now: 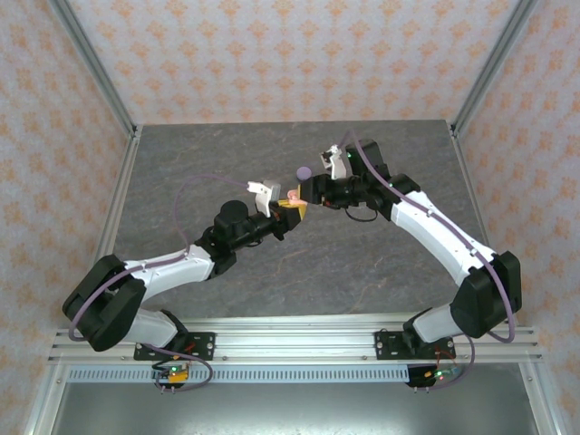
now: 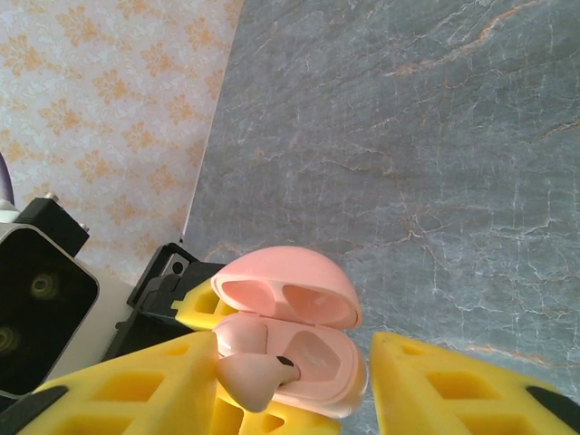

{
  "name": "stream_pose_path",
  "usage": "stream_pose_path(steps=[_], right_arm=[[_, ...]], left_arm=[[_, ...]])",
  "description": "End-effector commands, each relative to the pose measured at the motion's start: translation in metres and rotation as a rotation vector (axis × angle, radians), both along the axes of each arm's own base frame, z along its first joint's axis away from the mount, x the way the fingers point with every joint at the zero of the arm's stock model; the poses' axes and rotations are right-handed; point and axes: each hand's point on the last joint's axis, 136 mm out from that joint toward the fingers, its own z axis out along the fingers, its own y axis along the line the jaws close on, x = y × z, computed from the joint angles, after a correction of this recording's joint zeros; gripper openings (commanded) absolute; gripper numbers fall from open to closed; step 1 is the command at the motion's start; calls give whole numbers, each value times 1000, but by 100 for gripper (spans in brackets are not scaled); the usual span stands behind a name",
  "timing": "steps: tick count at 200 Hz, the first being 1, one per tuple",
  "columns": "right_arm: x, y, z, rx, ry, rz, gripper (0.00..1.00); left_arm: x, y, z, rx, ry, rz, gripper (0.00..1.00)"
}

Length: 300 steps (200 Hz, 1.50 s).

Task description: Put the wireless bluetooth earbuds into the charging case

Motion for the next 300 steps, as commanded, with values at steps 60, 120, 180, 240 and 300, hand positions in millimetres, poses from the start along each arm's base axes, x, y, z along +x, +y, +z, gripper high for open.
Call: stream_pose_path(steps=[60,120,180,240,300], right_arm=[[-4,-13,21,-63,-81,-21,53],[-7,-17,23,-91,-96,-20,55],[7,-40,16,-185,-130,-161,49],[16,-56,-6,-139,-50,-174,31],[14,-45,-10,-68,-3,-98,16]], left_arm=[[-3,-3,30,-1,-83,-17,13],[-3,-4,30,6,-85,-18,13],[-5,-3,27,24,-85,-21,12],[-22,-7,36,33,-124,-108,12],[-47,-20,48,29,-173,-268,12]])
